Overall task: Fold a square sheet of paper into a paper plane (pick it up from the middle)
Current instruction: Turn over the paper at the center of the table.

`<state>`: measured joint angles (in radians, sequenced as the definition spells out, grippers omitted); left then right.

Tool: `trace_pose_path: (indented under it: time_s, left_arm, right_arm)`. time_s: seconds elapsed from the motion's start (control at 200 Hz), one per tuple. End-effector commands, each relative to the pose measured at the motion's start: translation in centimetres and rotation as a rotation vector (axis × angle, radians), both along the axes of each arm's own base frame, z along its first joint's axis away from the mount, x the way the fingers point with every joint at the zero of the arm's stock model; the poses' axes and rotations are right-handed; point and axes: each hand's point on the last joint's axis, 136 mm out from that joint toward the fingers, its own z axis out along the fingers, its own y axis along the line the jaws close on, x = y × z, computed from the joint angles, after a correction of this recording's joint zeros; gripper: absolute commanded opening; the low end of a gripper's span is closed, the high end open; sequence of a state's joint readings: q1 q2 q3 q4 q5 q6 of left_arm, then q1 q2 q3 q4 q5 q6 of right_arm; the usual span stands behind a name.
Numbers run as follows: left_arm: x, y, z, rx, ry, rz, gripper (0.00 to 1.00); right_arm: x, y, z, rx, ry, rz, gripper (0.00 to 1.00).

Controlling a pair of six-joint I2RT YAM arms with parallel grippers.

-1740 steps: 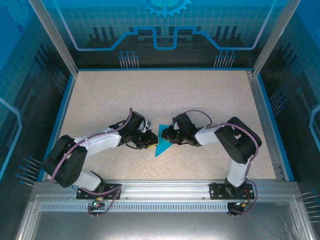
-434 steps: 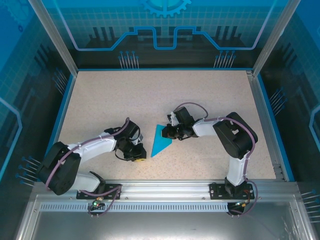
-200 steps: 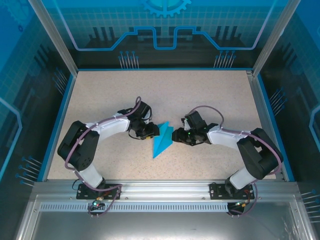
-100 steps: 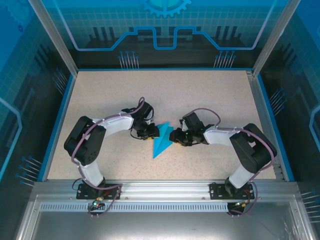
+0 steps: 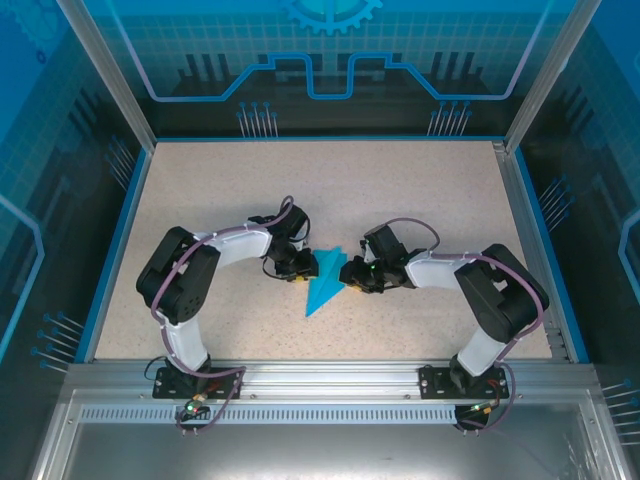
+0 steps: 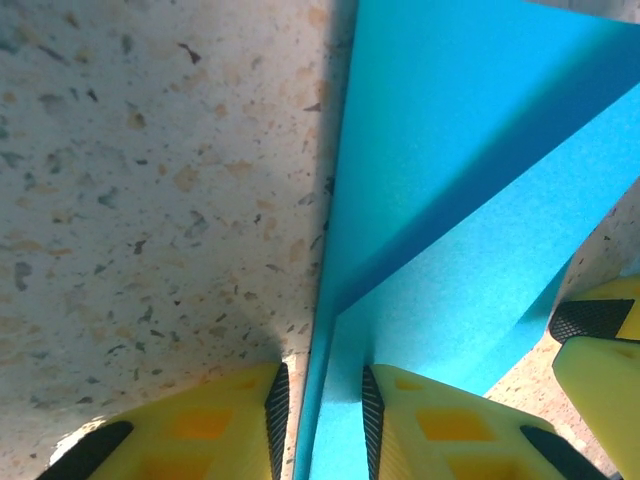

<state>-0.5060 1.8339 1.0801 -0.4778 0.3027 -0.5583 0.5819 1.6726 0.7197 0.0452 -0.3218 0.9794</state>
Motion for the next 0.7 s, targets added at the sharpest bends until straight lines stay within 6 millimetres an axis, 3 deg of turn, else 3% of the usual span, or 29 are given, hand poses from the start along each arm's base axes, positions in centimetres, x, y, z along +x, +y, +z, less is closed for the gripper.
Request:
trace_pose_path:
  time_s: [0.0,0.695]
  left_arm:
    - [0.0,-0.2,-0.1,0.012,0.011,-0.031,0.28]
    - [-0.6,-0.2,-1.1,0.034,0.038,-0.035,0.22]
  right_arm:
    - [-0.1,1.7,-0.3,0.042,0.008,0.018,0.31]
    - [0.6,2.9,0.5,0.086,-0.01,0.012,0.32]
